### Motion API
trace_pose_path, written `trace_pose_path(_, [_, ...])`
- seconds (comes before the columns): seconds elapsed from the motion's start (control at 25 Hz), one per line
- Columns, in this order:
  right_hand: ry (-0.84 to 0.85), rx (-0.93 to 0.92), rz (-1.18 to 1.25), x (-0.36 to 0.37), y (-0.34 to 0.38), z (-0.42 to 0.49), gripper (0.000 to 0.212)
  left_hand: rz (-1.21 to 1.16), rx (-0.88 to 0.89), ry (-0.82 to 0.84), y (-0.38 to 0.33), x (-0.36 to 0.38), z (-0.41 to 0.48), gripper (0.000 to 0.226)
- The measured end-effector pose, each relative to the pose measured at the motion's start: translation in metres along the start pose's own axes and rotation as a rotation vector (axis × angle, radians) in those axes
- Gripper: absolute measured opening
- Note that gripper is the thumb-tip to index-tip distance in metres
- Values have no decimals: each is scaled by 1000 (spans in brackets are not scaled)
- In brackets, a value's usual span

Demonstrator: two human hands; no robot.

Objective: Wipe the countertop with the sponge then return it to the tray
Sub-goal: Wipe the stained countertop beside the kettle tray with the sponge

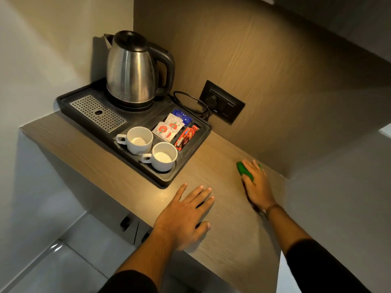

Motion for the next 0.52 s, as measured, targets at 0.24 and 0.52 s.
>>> trace_pose_path(0.24, [149,-332,-78,27,25,-103,56,10,4,18,-1,2,-2,69])
trace_pose_path(0.52, [-58,156,-9,8,34,-63,54,38,16,38,-2,0,-1,70])
Point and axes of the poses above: each hand's wrist, its own z-axis towards the middle knuckle, its own x-axis out of the palm, y = z × x, the point moved 5 cm from there along z, towards the middle knuckle, and after that the axes turned 1 degree about -z, right-handed, at the moved point
